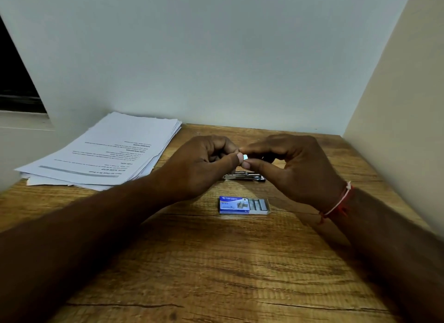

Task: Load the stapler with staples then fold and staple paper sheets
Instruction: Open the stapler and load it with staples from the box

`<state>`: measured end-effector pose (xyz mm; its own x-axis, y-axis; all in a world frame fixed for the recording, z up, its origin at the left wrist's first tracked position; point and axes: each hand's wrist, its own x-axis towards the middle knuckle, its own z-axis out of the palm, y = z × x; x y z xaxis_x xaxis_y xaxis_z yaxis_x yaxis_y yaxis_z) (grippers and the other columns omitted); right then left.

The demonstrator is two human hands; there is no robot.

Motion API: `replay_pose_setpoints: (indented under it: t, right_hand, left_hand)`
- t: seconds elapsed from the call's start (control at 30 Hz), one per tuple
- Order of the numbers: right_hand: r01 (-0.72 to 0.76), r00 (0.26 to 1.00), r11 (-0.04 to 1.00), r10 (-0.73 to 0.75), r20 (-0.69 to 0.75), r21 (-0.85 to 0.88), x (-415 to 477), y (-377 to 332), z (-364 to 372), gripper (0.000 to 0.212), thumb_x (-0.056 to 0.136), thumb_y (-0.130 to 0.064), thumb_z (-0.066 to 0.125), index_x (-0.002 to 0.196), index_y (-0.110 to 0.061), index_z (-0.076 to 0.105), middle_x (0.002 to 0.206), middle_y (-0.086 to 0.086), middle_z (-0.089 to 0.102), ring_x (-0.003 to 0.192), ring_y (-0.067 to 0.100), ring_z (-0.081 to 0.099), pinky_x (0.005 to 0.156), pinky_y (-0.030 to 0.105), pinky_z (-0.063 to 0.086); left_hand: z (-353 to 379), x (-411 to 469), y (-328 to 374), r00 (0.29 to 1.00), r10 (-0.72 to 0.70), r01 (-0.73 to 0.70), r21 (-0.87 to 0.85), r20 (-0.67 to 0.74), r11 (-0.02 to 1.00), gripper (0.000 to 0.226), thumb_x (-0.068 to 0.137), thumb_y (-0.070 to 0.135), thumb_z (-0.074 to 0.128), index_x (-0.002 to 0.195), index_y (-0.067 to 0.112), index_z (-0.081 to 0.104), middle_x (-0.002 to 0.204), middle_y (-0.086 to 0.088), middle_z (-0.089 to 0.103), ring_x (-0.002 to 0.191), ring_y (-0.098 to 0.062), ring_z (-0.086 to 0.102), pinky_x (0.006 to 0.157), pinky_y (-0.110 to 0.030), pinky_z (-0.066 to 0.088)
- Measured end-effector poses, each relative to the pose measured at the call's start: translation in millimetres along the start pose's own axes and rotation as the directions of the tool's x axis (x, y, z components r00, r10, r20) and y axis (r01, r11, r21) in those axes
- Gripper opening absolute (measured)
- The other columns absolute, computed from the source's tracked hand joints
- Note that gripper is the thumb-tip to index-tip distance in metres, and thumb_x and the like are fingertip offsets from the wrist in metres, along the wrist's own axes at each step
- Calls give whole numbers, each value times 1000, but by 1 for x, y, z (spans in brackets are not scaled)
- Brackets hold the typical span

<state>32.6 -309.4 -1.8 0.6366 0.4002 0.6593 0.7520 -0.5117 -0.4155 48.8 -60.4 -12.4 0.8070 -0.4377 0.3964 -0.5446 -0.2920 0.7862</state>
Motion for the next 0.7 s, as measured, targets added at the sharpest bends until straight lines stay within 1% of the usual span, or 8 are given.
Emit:
replay_pose_setpoints:
  t: [0.1,0.2,0.3,0.4,0.47,0.53,0.63,0.7]
  right_hand:
    - [5,1000,1000,-5,-6,-24,1,1,1,19,95,-21,86,114,-22,86,104,-12,84,93,9,77,76,24,58]
    - [-80,994,995,76,-79,-62,1,8,3,14,95,-30,86,108,-28,87,99,-17,82,95,9,74,75,30,58]
    - [-257,962,964,249,-109,-68,1,23,7,9,93,-38,85,102,-35,85,96,-20,80,98,5,71,77,32,54]
    - [-361,932,930,357,-56,-75,1,29,13,6,93,-39,85,97,-35,85,95,-21,78,100,-1,67,79,26,46]
    - [-392,920,915,392,-18,-94,0,27,18,3,94,-37,84,95,-35,85,95,-20,77,99,-4,63,80,25,45]
    - [-400,914,910,404,23,-105,-1,24,23,4,96,-37,82,94,-35,85,95,-20,77,98,-4,62,79,25,45]
    - [-338,932,926,354,77,-169,1,25,30,6,97,-38,81,96,-35,86,92,-21,76,96,-3,62,78,27,44]
    - [-315,936,930,337,100,-191,2,27,32,6,96,-39,81,97,-36,86,92,-22,76,96,-2,62,77,29,46]
  left_hand:
    - [-1,0,0,1000,6,-6,15,-8,1000,21,108,34,70,96,20,79,88,-16,77,86,-47,68,68,-52,55]
    - [-5,0,-2,996,24,-16,92,-87,996,18,107,34,74,100,19,79,92,-19,76,84,-39,69,68,-42,54]
    - [-13,3,-5,979,35,-2,160,-203,987,8,101,28,81,104,22,77,93,-6,77,75,-7,64,65,-17,49]
    - [-22,7,-14,983,-9,52,230,-184,972,35,88,39,94,116,31,74,103,9,75,89,-3,66,70,-10,48]
    - [-24,8,-21,994,-54,80,307,-92,948,58,78,48,99,128,36,70,112,14,74,101,-3,68,74,-10,49]
    - [-21,6,-25,994,-107,102,339,-4,935,76,73,57,100,138,41,64,118,19,72,108,1,68,82,-20,57]
    - [-14,4,-27,988,-147,127,296,44,947,77,75,48,102,141,44,62,115,19,75,109,5,70,95,-30,64]
    - [-13,5,-27,988,-146,129,281,43,951,71,78,40,102,138,43,65,111,17,78,106,4,73,95,-26,62]
